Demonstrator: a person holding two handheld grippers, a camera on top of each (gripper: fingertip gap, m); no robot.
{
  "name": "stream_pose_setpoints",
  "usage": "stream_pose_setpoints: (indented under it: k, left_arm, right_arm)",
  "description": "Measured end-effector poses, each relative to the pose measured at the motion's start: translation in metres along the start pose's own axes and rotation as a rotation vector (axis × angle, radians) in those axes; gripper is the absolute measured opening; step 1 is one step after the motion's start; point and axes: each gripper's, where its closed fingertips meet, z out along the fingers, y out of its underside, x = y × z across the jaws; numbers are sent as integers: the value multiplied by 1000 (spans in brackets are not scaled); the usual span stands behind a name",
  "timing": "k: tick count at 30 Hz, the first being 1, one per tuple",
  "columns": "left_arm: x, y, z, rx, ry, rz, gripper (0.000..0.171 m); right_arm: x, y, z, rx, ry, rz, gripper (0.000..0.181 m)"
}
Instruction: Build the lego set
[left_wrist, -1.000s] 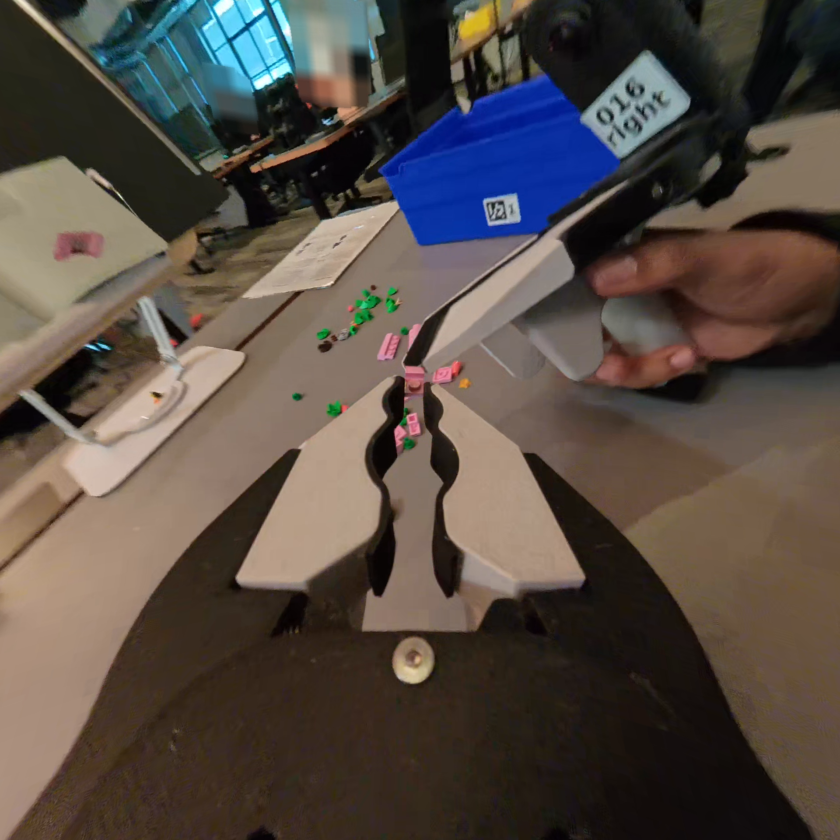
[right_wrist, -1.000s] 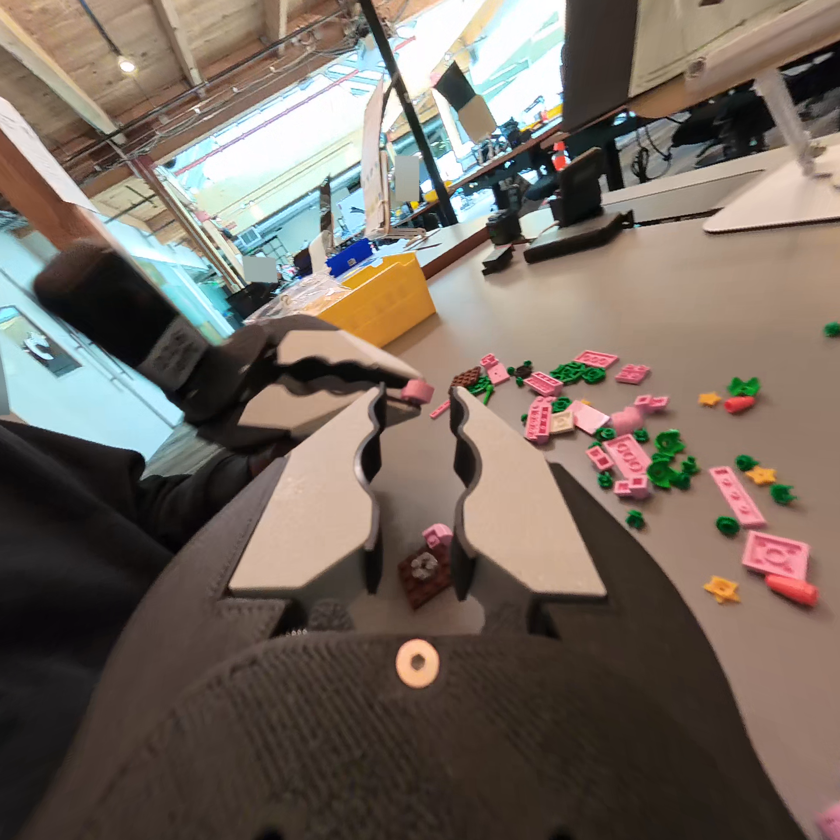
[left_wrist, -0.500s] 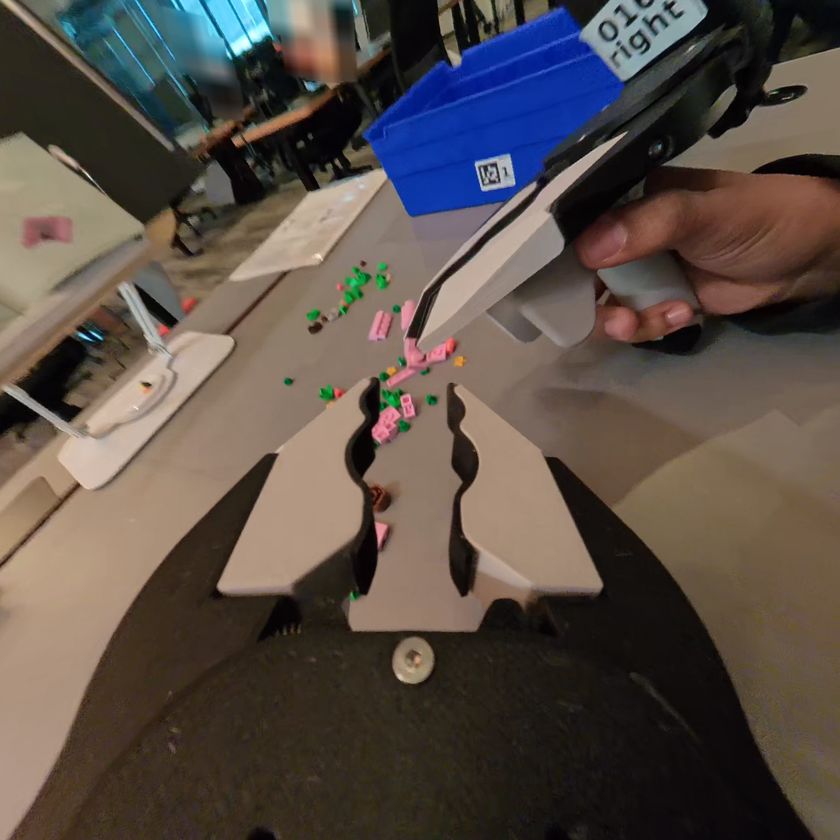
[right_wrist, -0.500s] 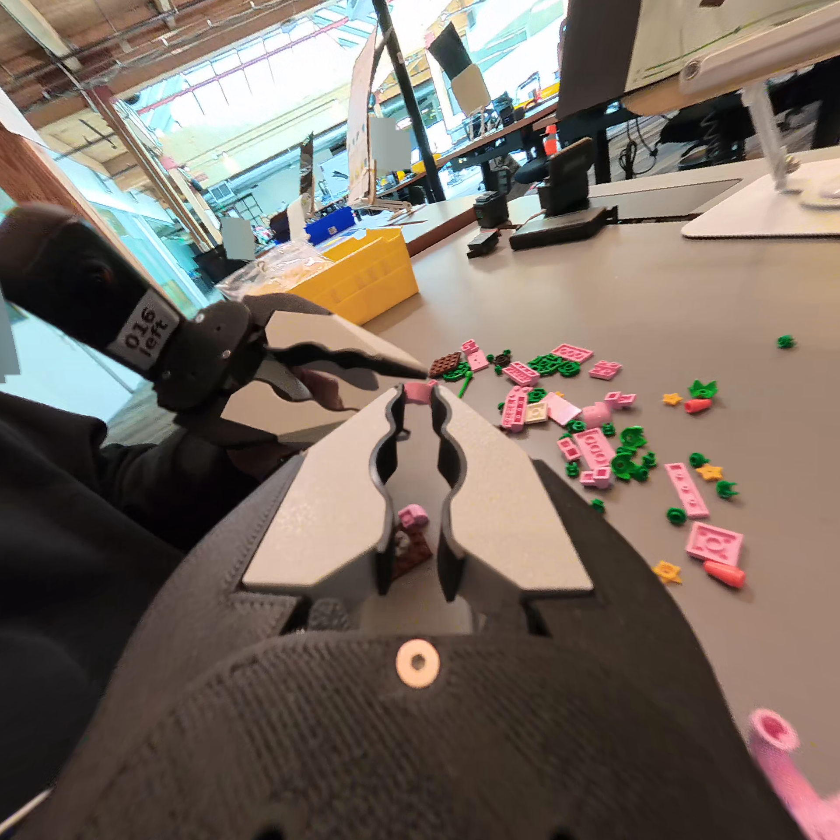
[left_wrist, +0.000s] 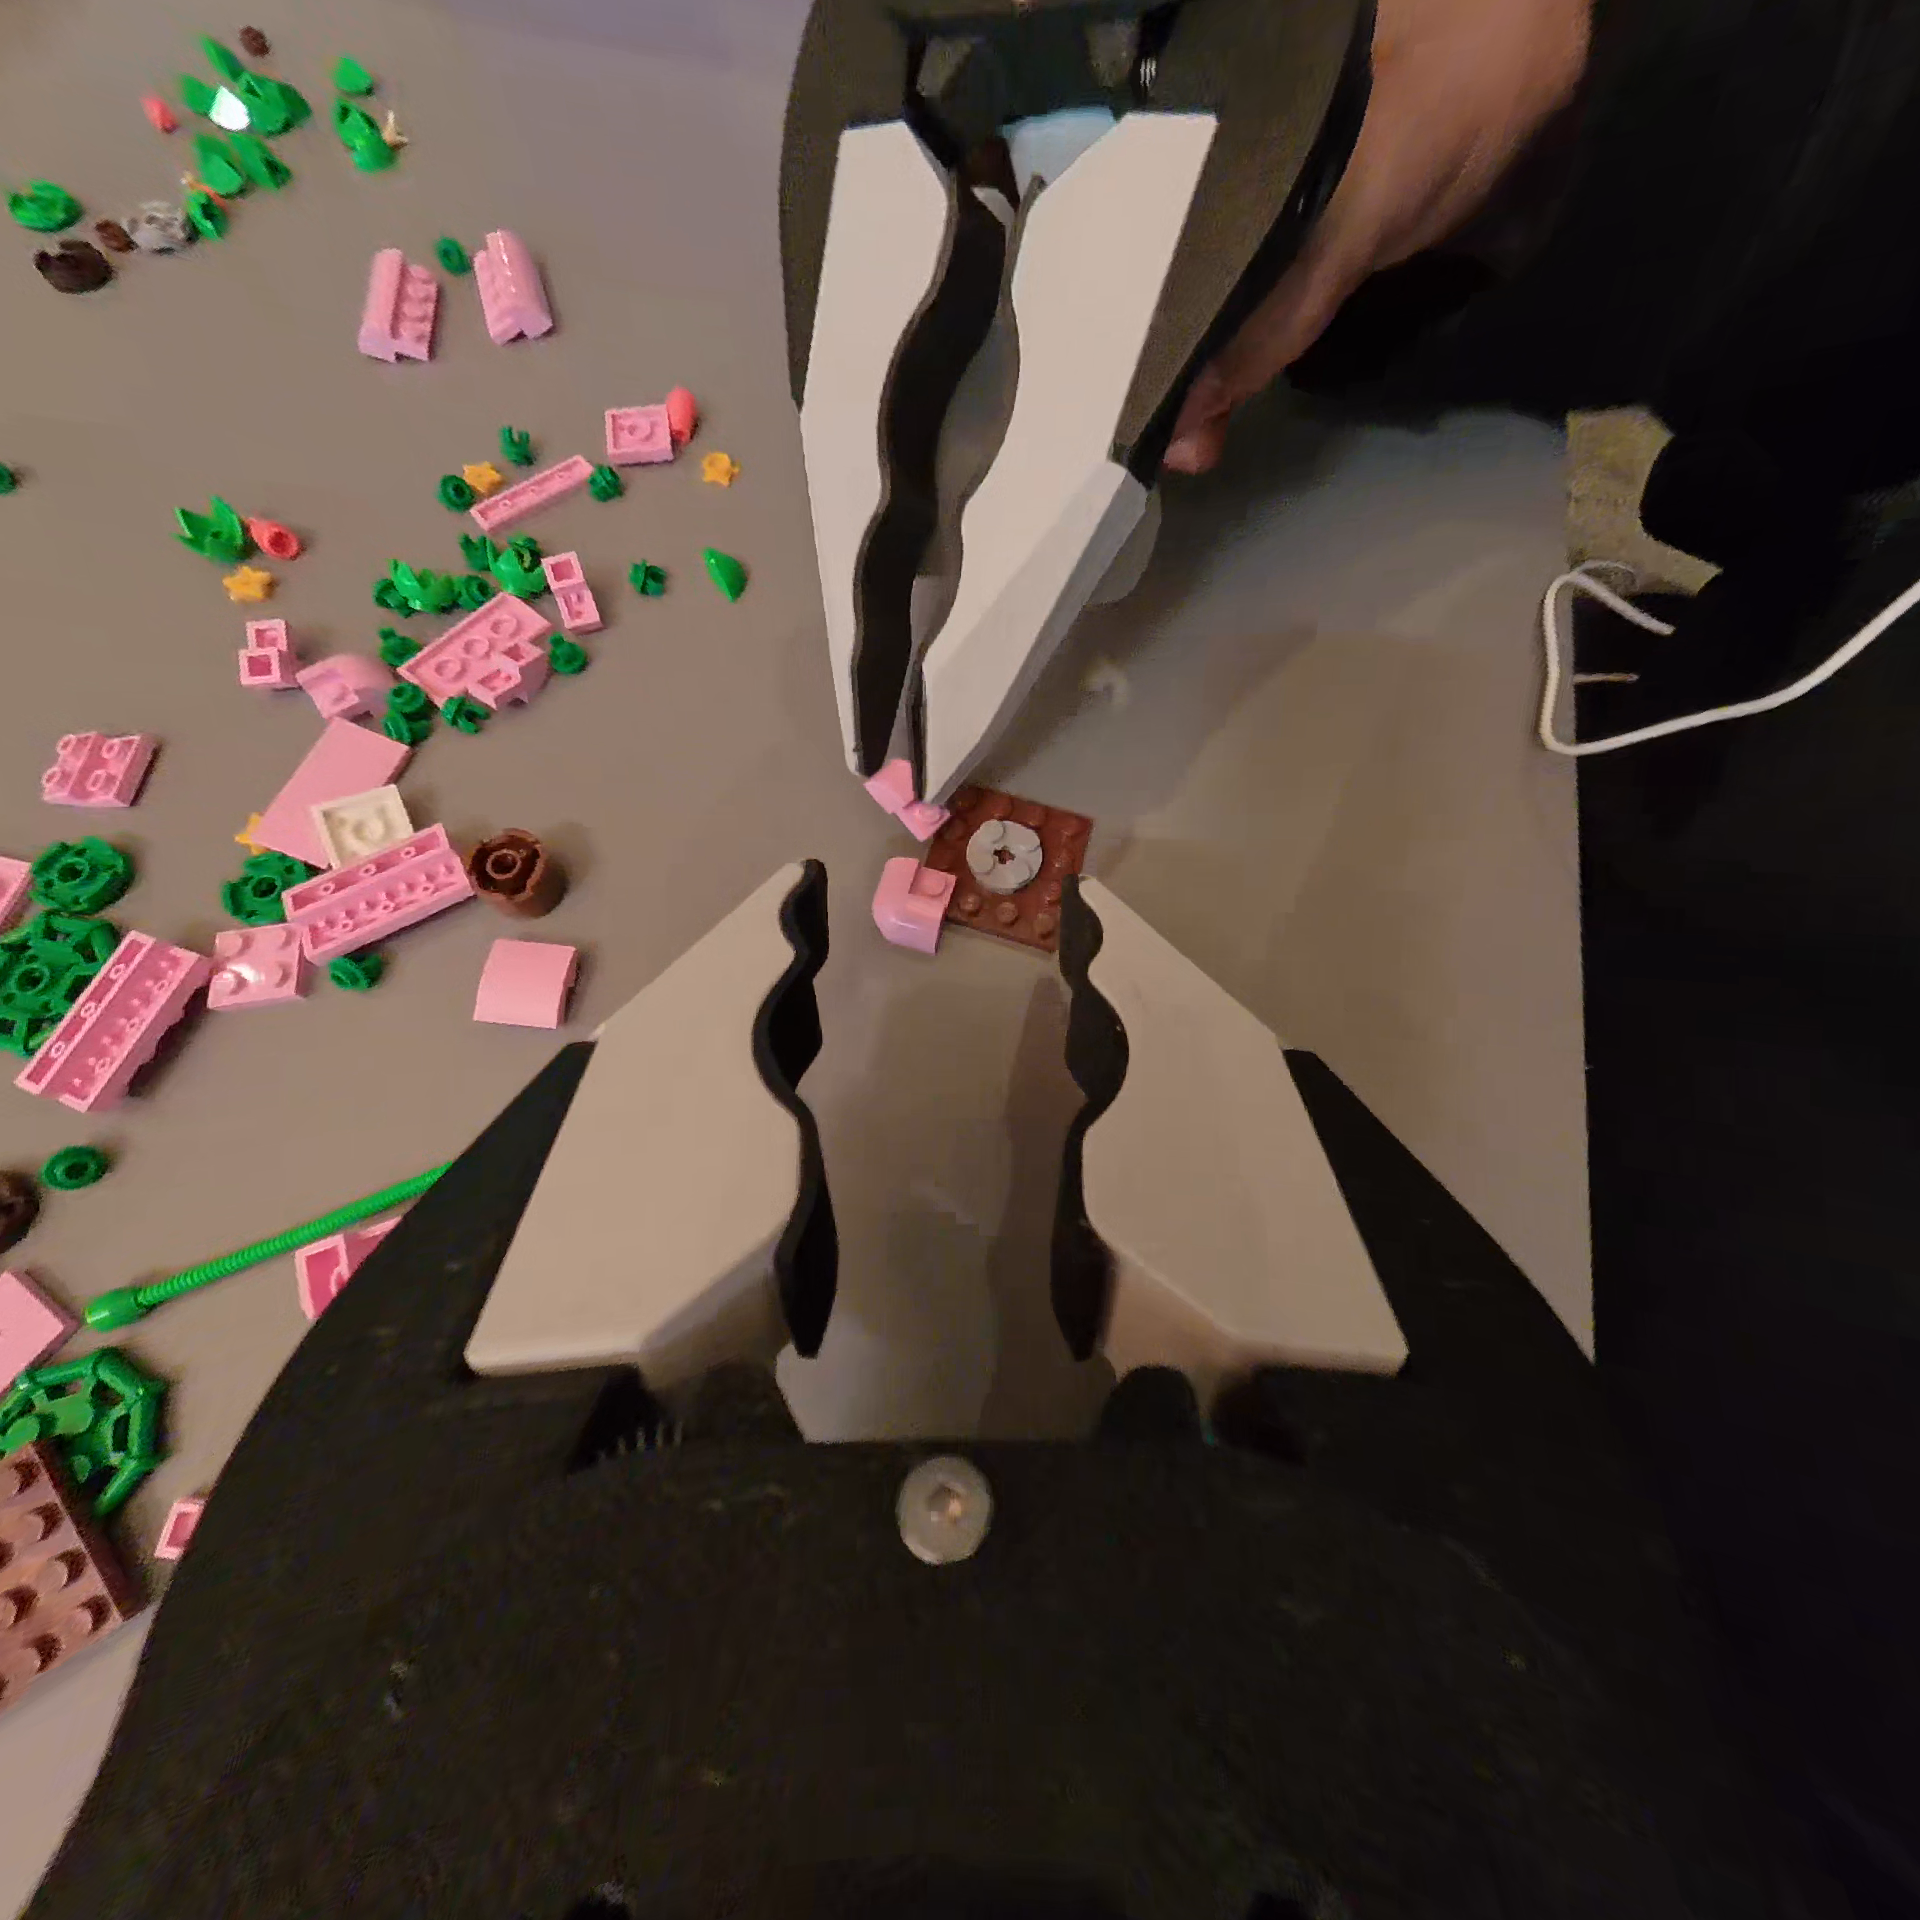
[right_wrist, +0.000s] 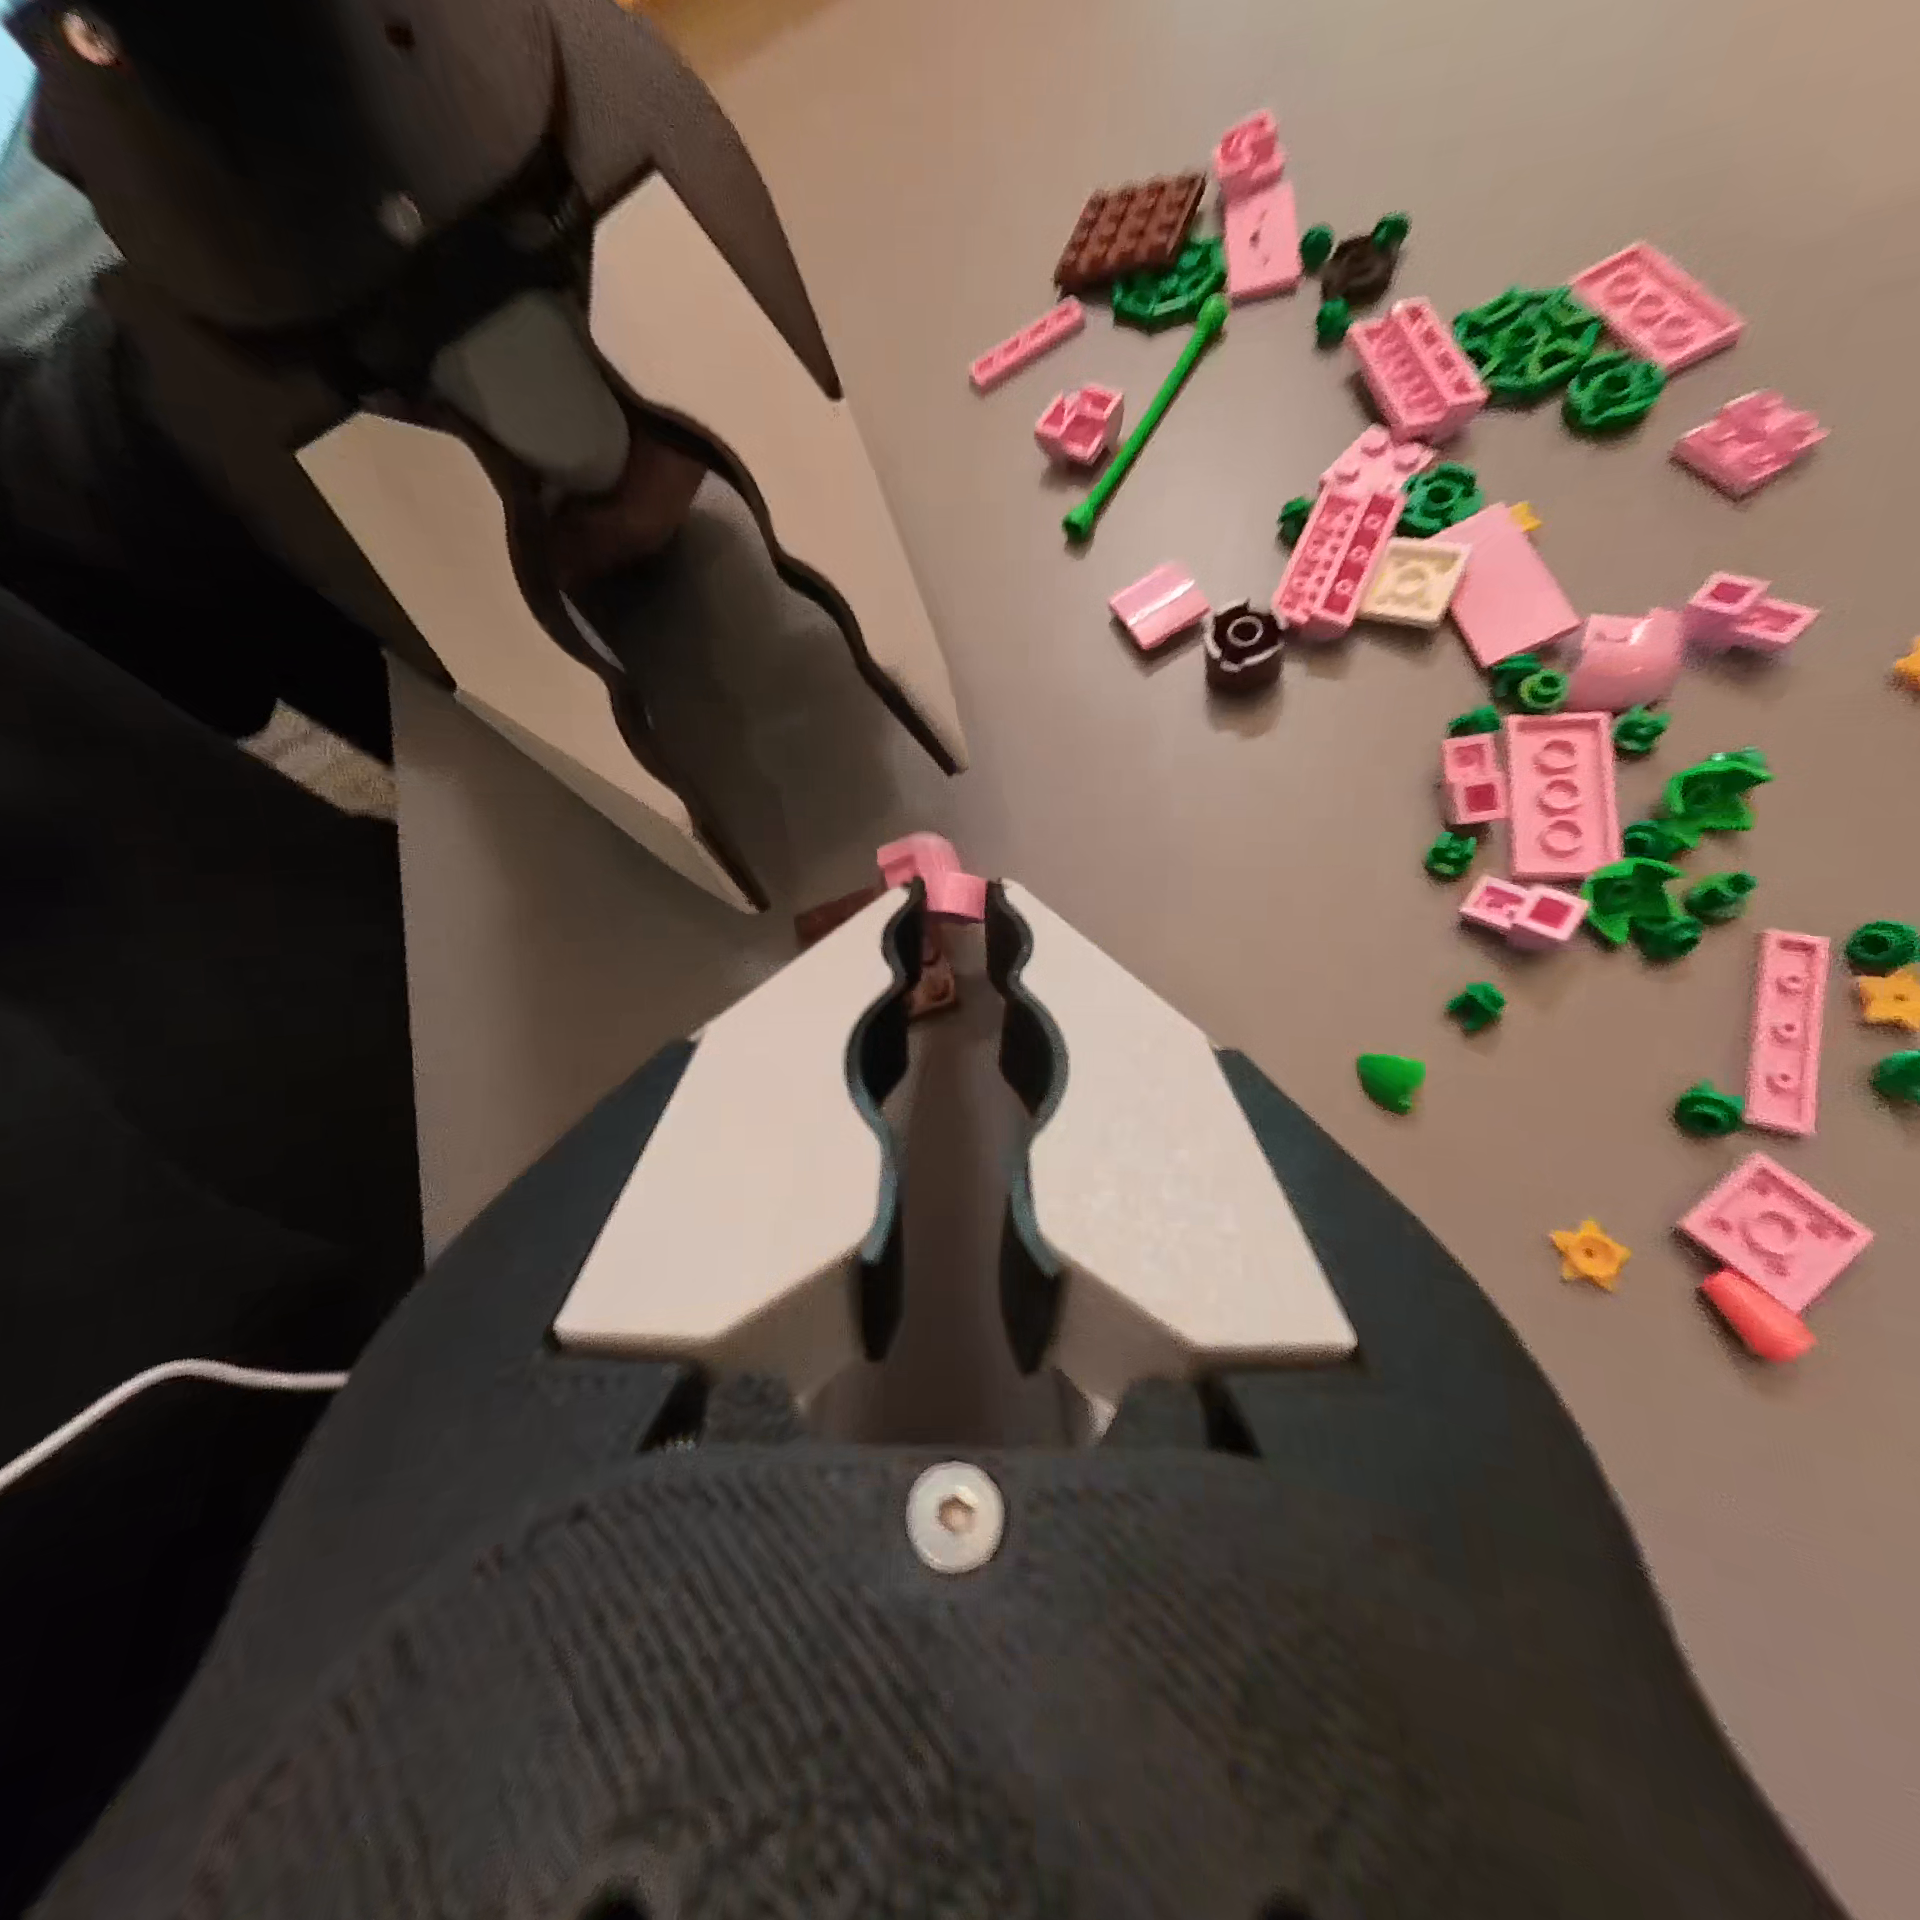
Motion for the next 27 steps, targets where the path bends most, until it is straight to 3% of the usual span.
stream_pose_setpoints:
  k: [5, 27]
  left_arm:
    - [3, 12, 10, -104, -42, 79, 45]
    - [7, 12, 9, -100, 55, 18, 36]
  right_arm:
    - [-2, 7, 4, -75, -58, -8, 10]
    - [-6, 9, 7, -190, -214, -47, 10]
